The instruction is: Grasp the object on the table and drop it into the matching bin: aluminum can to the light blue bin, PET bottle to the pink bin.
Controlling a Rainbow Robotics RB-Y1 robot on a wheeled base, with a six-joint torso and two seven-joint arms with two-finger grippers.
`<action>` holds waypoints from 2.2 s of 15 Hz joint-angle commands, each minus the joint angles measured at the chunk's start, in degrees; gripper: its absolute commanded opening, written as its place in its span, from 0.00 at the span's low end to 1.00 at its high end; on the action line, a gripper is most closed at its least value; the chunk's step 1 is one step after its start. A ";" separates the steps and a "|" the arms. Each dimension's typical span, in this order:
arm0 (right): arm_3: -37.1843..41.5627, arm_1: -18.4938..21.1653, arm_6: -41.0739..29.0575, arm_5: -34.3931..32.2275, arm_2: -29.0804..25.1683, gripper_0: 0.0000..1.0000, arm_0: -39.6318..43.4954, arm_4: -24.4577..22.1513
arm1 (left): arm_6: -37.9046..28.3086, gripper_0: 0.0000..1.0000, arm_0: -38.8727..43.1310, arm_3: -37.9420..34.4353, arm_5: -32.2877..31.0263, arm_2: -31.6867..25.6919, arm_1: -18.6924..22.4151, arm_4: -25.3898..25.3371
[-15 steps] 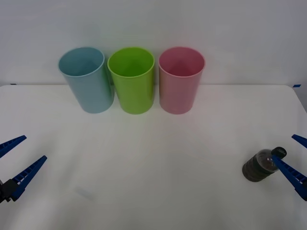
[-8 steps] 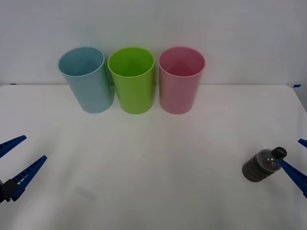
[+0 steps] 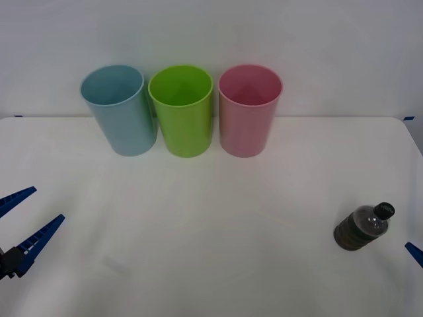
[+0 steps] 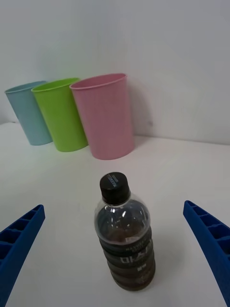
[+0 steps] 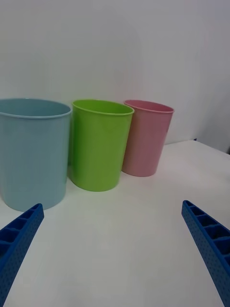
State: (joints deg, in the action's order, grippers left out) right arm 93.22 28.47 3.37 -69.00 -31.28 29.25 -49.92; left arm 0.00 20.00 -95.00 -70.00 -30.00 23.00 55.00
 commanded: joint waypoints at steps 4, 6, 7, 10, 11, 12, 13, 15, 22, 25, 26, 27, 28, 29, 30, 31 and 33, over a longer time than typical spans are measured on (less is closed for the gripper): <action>-4.98 0.00 3.48 -0.78 -0.28 1.00 -0.07 -4.31 | 0.00 1.00 0.00 0.00 0.00 0.00 0.00 0.00; -6.56 0.00 4.54 -0.78 0.16 1.00 -0.25 -5.63 | 0.00 1.00 0.00 0.00 0.00 0.00 0.00 0.00; -7.35 0.00 4.89 -0.69 0.34 1.00 -0.51 -6.33 | 0.00 1.00 0.00 0.00 0.00 0.00 0.00 0.00; -10.96 0.00 6.29 -0.17 2.62 1.00 -2.36 -6.42 | 0.00 1.00 0.00 0.00 0.00 0.00 0.00 0.00; -11.93 0.00 6.82 0.01 3.33 1.00 -2.88 -6.33 | 0.00 1.00 0.00 0.00 0.00 0.00 0.00 0.00; -12.89 0.00 7.35 0.36 4.12 1.00 -3.67 -6.42 | 0.00 1.00 0.00 0.00 0.00 0.00 0.00 0.00; -14.03 0.00 7.96 0.89 5.00 1.00 -4.46 -6.33 | 0.00 1.00 0.00 0.00 0.00 0.00 0.00 0.00; -15.70 -0.09 9.19 1.86 6.40 1.00 -5.78 -6.16 | 0.00 1.00 0.00 0.00 0.00 0.00 0.00 0.00; -16.85 -4.57 12.53 6.43 8.51 1.00 -9.65 -6.16 | 0.00 1.00 0.00 0.00 0.00 0.00 0.00 0.00; -16.85 -5.89 14.03 8.45 9.22 1.00 -10.71 -6.16 | 0.00 1.00 0.00 0.00 0.00 0.00 0.00 0.00; -16.85 -6.24 14.47 9.33 9.65 1.00 -11.14 -6.07 | 0.00 1.00 0.00 0.00 0.00 0.00 0.00 0.00; -16.85 -6.50 14.82 9.94 10.18 1.00 -11.58 -6.07 | 0.00 1.00 0.00 0.00 0.00 0.00 0.00 0.00; -16.85 -6.94 15.08 10.64 10.62 1.00 -12.11 -6.07 | 0.00 1.00 0.00 0.00 0.00 0.00 0.00 0.00; -16.85 -7.29 15.43 11.44 11.06 1.00 -12.46 -6.07 | 0.00 1.00 0.00 0.00 0.00 0.00 0.00 0.00; -16.85 -7.56 15.79 12.05 11.50 1.00 -12.90 -6.07 | 0.00 1.00 0.00 0.00 0.00 0.00 0.00 0.00; -16.85 -7.82 16.05 12.67 11.94 1.00 -13.34 -6.07 | 0.00 1.00 0.00 0.00 0.00 0.00 0.00 0.00; -16.85 -8.52 16.75 13.98 12.38 1.00 -14.04 -6.07 | 0.00 1.00 0.00 0.00 0.00 0.00 0.00 0.00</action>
State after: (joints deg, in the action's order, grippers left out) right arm 76.37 20.20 19.86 -55.48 -19.08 15.46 -56.00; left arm 0.00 20.00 -95.00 -70.00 -30.00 23.00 55.00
